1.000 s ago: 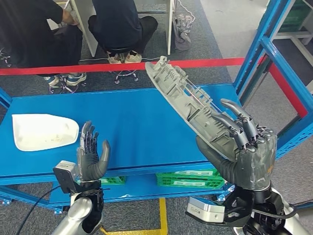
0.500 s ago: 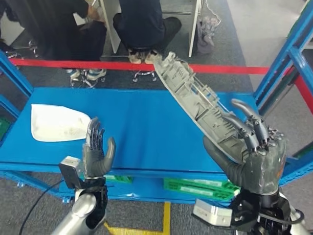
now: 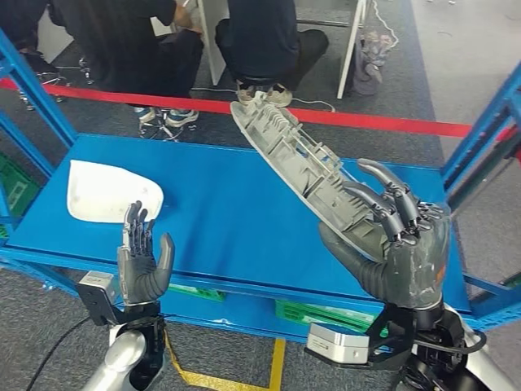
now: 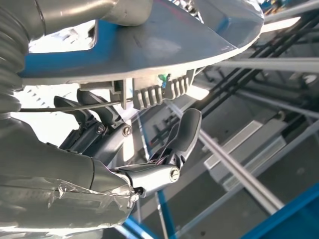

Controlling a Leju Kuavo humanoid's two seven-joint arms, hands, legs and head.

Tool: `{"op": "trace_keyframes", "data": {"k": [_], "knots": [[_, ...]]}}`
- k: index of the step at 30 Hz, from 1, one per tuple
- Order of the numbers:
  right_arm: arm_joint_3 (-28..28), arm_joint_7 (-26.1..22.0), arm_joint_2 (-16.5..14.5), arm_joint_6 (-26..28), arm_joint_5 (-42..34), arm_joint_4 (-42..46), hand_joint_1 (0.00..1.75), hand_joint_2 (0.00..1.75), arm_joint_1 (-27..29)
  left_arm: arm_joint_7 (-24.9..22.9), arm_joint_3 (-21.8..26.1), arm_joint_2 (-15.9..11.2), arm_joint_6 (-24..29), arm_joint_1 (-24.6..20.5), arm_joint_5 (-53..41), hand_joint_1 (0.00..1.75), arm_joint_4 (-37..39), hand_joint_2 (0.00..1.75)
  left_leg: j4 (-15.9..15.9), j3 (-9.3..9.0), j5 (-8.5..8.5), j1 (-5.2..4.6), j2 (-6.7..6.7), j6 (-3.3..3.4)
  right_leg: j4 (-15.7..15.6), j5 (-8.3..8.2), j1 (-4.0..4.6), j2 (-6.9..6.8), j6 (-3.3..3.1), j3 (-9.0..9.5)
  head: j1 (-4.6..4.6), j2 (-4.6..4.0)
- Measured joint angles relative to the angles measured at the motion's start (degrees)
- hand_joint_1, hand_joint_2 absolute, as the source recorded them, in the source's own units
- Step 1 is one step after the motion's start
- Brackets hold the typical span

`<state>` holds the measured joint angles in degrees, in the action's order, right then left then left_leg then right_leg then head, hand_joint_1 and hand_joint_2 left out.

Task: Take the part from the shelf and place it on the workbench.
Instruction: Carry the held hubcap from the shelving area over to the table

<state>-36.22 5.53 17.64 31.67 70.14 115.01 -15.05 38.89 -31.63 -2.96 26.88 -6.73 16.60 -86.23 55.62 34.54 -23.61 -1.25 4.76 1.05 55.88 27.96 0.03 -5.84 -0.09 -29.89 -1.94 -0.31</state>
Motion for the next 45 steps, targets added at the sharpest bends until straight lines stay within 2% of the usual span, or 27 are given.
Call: {"op": "trace_keyframes", "data": {"k": [2,3,4,6,8,9,11,13,15,17,18,20,22,24,25,26,28,30,32,34,35,37,39,40,42,44,45], "knots": [[0.01,0.08,0.02,0.0,-0.01,0.02,1.75,1.75,-0.01,-0.04,-0.01,-0.03,0.16,0.15,-0.07,0.0,-0.15,1.75,-0.57,-0.1,0.11,0.14,-1.28,0.06,-0.15,0.35,0.08,-1.25,0.42,0.14,0.07,0.0],[0.01,0.1,0.04,-0.01,-0.03,0.04,1.75,1.75,-0.02,-0.04,-0.01,-0.04,0.29,0.29,-0.12,0.0,-0.26,1.75,-0.98,-0.31,0.25,0.36,-2.05,0.14,0.17,0.82,0.03,-0.82,0.68,0.1,0.16,-0.01],[0.02,0.11,0.06,-0.02,-0.07,0.09,1.75,1.75,-0.04,-0.06,-0.02,-0.05,0.39,0.36,-0.15,0.0,-0.37,1.75,-1.37,-0.57,0.41,0.65,-2.73,0.24,1.48,1.77,-0.06,0.41,0.9,-0.39,0.35,-0.01],[0.01,0.04,0.11,-0.06,-0.15,0.15,1.75,1.75,-0.02,-0.09,-0.04,-0.03,0.53,0.38,-0.21,0.0,-0.54,1.75,-1.77,-0.98,0.57,1.0,-4.13,0.39,7.86,4.95,-0.37,3.97,1.3,-3.16,1.2,-0.01],[-0.05,-0.06,0.13,-0.11,-0.21,0.17,1.75,1.75,0.08,-0.15,-0.09,-0.02,0.62,0.41,-0.21,0.0,-0.54,1.75,-1.71,-1.12,0.54,1.08,-5.72,0.45,15.39,7.34,-0.64,5.45,1.69,-7.04,1.95,0.0],[-0.08,-0.08,0.14,-0.16,-0.25,0.17,1.75,1.75,0.16,-0.17,-0.11,-0.01,0.68,0.46,-0.21,0.0,-0.54,1.75,-1.67,-1.22,0.48,1.11,-6.59,0.42,16.86,7.04,-0.77,5.58,1.88,-8.1,2.2,0.0],[-0.08,-0.21,0.15,-0.23,-0.35,0.16,1.75,1.75,0.21,-0.23,-0.15,-0.01,0.87,0.54,-0.2,0.0,-0.54,1.75,-1.45,-1.54,0.25,1.24,-8.45,0.16,12.97,3.13,-1.12,5.91,2.14,-7.11,2.67,0.0],[-0.07,-0.44,0.15,-0.24,-0.62,0.15,1.75,1.75,0.16,-0.25,-0.17,-0.02,1.08,0.54,-0.17,0.0,-0.54,1.75,-0.95,-1.6,-0.14,1.35,-10.1,-0.38,5.36,-0.82,-1.65,8.1,2.26,-4.08,3.2,0.0],[-0.08,-0.56,0.15,-0.24,-0.95,0.19,1.75,1.75,0.09,-0.21,-0.25,-0.04,1.2,0.53,-0.14,0.0,-0.57,1.75,-0.4,-0.95,-0.18,1.47,-11.4,-1.01,1.56,-1.51,-1.87,9.96,2.03,-2.32,3.31,0.0],[-0.15,-0.58,0.15,-0.24,-1.08,0.23,1.75,1.75,0.02,-0.2,-0.38,-0.07,1.27,0.68,-0.13,0.0,-0.63,1.75,-0.28,-0.25,0.14,1.63,-12.5,-1.7,1.0,-1.27,-1.74,9.32,1.45,-1.92,3.04,0.0],[-0.19,-0.58,0.17,-0.24,-1.08,0.24,1.75,1.75,0.01,-0.19,-0.42,-0.1,1.3,0.76,-0.13,0.0,-0.67,1.75,-0.05,0.0,0.04,1.62,-11.95,-2.06,0.83,-1.38,-1.71,8.7,1.15,-1.81,2.89,0.0],[-0.23,-0.58,0.21,-0.24,-1.05,0.25,1.75,1.75,-0.02,-0.16,-0.44,-0.15,1.32,0.69,-0.13,0.0,-0.74,1.75,3.27,1.77,-1.76,1.46,-8.98,-2.69,0.41,-1.51,-1.78,7.3,0.4,-1.47,2.27,0.0],[-0.23,-0.63,0.23,-0.24,-1.01,0.26,1.75,1.75,-0.01,-0.14,-0.49,-0.16,1.32,0.58,-0.13,0.0,-0.8,1.75,10.76,5.83,-5.03,1.51,-6.14,-3.11,0.32,-1.4,-1.56,5.76,-0.14,-1.39,1.43,0.0],[-0.27,-0.63,0.23,-0.24,-0.97,0.26,1.75,1.75,0.04,-0.14,-0.56,-0.17,1.3,0.68,-0.09,0.0,-0.82,1.75,16.28,9.08,-6.38,1.65,-5.43,-3.21,0.33,-1.23,-1.39,4.19,-0.35,-1.36,0.95,0.0],[-0.32,-0.61,0.23,-0.23,-0.96,0.26,1.75,1.75,0.06,-0.14,-0.58,-0.19,1.26,0.72,-0.07,0.0,-0.82,1.75,15.96,9.12,-5.54,1.68,-5.24,-3.12,0.33,-1.14,-1.31,3.45,-0.38,-1.31,0.72,0.0],[-0.37,-0.61,0.23,-0.22,-0.94,0.27,1.75,1.75,0.08,-0.13,-0.59,-0.21,1.2,0.73,-0.04,0.0,-0.83,1.75,13.37,7.9,-3.86,1.66,-4.92,-2.91,0.33,-1.05,-1.25,2.76,-0.38,-1.21,0.48,0.0],[-0.43,-0.65,0.23,-0.17,-0.77,0.31,1.75,1.75,0.11,-0.1,-0.6,-0.23,0.9,0.63,-0.03,0.0,-0.85,1.75,5.15,3.56,-0.39,1.26,-2.8,-2.13,0.33,-0.74,-0.97,1.55,-0.2,-0.88,0.01,0.0],[-0.44,-0.66,0.23,-0.15,-0.31,0.4,1.75,1.75,0.24,-0.05,-0.69,-0.21,0.52,0.44,-0.03,0.0,-0.87,1.75,0.3,0.95,0.9,0.68,-1.26,-1.38,0.28,-0.37,-0.67,0.54,0.24,-0.49,-0.1,0.0],[-0.44,-0.63,0.23,-0.14,0.07,0.5,1.75,1.75,0.35,-0.01,-0.81,-0.21,0.27,0.35,-0.01,0.0,-0.88,1.75,-0.41,0.68,0.89,0.47,-2.13,-0.92,0.04,-0.07,-0.55,-0.53,0.8,0.0,0.05,0.0],[-0.43,-0.57,0.23,-0.1,0.14,0.67,1.75,1.75,0.44,-0.01,-0.88,-0.19,0.09,0.32,0.01,0.0,-0.89,1.75,-1.03,0.24,1.06,0.77,-3.31,-0.44,0.72,0.91,-0.75,0.68,1.35,-0.04,0.28,0.0],[-0.41,-0.55,0.23,-0.07,0.17,0.78,1.75,1.75,0.55,-0.02,-0.92,-0.15,0.01,0.2,0.02,0.0,-0.89,1.75,-1.34,-0.02,1.17,0.99,-3.88,-0.17,2.56,2.17,-0.88,2.14,1.56,-0.79,0.57,0.0],[-0.41,-0.52,0.23,0.03,0.26,0.91,1.75,1.75,1.0,-0.03,-1.0,-0.01,-0.15,-0.03,0.04,0.0,-0.87,1.75,-1.52,-0.25,1.21,1.14,-5.11,0.17,9.76,5.73,-1.06,4.97,1.78,-4.14,1.48,0.0],[-0.44,-0.44,0.22,0.08,0.41,0.93,1.75,1.75,1.53,-0.03,-1.08,0.13,-0.39,-0.1,0.09,0.0,-0.77,1.75,-1.45,-0.31,1.16,1.1,-6.62,0.29,16.29,7.6,-1.07,5.64,1.99,-7.55,2.15,0.0],[-0.45,-0.4,0.21,0.09,0.49,0.94,1.75,1.75,1.71,0.0,-1.1,0.16,-0.48,-0.1,0.15,0.0,-0.7,1.75,-1.39,-0.36,1.13,1.1,-7.45,0.29,16.76,6.91,-1.1,5.71,2.05,-8.06,2.32,0.0],[-0.46,-0.4,0.21,0.14,0.58,0.94,1.75,1.75,1.83,0.16,-1.11,0.19,-0.52,-0.15,0.32,0.0,-0.58,1.75,-1.13,-0.57,0.96,1.19,-9.23,0.12,11.09,2.54,-1.29,6.49,1.99,-6.05,2.72,0.0],[-0.45,-0.44,0.21,0.23,0.6,0.95,1.75,1.75,1.83,0.37,-1.11,0.25,-0.51,-0.29,0.42,0.0,-0.51,1.75,-0.62,-0.42,0.76,1.2,-10.92,-0.27,3.77,-0.78,-1.67,9.34,1.81,-2.96,3.16,0.0],[-0.45,-0.49,0.21,0.31,0.57,0.98,1.75,1.75,1.84,0.44,-1.11,0.28,-0.49,-0.36,0.44,0.0,-0.49,1.75,-0.42,-0.11,0.81,1.27,-11.65,-0.56,1.79,-1.27,-1.74,10.45,1.68,-2.05,3.23,0.0]]}}
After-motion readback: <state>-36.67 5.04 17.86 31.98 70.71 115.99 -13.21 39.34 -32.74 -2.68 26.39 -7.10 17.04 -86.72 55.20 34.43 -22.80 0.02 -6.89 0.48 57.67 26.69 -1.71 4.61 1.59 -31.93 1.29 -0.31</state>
